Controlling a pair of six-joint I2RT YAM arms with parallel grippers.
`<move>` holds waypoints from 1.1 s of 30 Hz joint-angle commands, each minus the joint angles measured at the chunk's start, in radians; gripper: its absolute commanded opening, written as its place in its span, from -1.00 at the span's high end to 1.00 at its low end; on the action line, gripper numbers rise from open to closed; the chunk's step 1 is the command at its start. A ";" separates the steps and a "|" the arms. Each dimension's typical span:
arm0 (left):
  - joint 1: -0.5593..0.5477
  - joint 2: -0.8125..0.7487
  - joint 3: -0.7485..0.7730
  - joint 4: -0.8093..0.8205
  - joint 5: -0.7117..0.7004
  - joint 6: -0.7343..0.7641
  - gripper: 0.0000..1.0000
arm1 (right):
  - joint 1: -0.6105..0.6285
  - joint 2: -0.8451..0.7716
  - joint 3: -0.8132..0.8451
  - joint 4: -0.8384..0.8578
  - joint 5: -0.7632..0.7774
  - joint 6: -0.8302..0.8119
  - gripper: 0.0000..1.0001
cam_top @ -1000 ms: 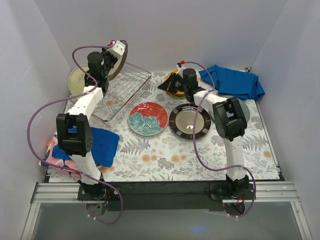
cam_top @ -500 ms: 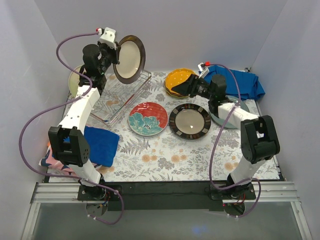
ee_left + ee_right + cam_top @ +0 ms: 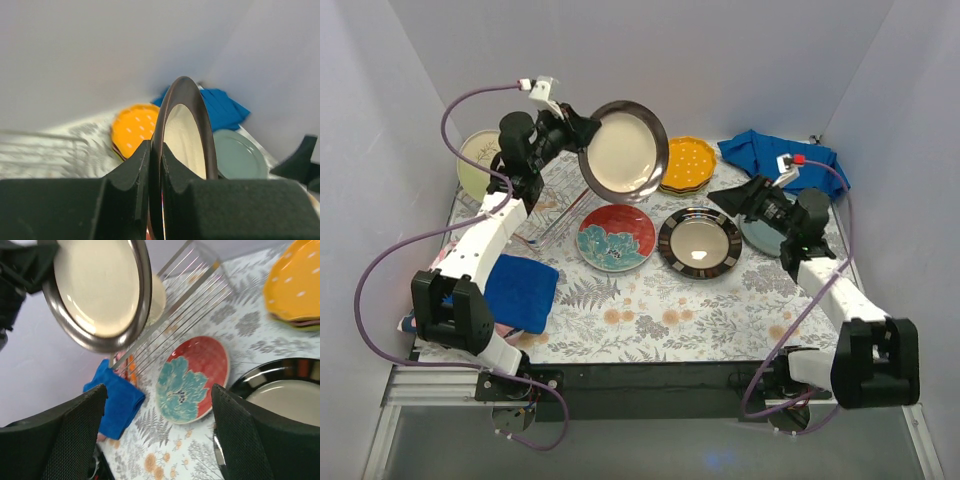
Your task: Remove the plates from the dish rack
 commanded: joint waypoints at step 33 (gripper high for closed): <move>-0.328 0.312 -0.333 0.579 0.138 -0.506 1.00 | -0.263 -0.398 -0.041 -0.284 0.039 -0.088 -0.79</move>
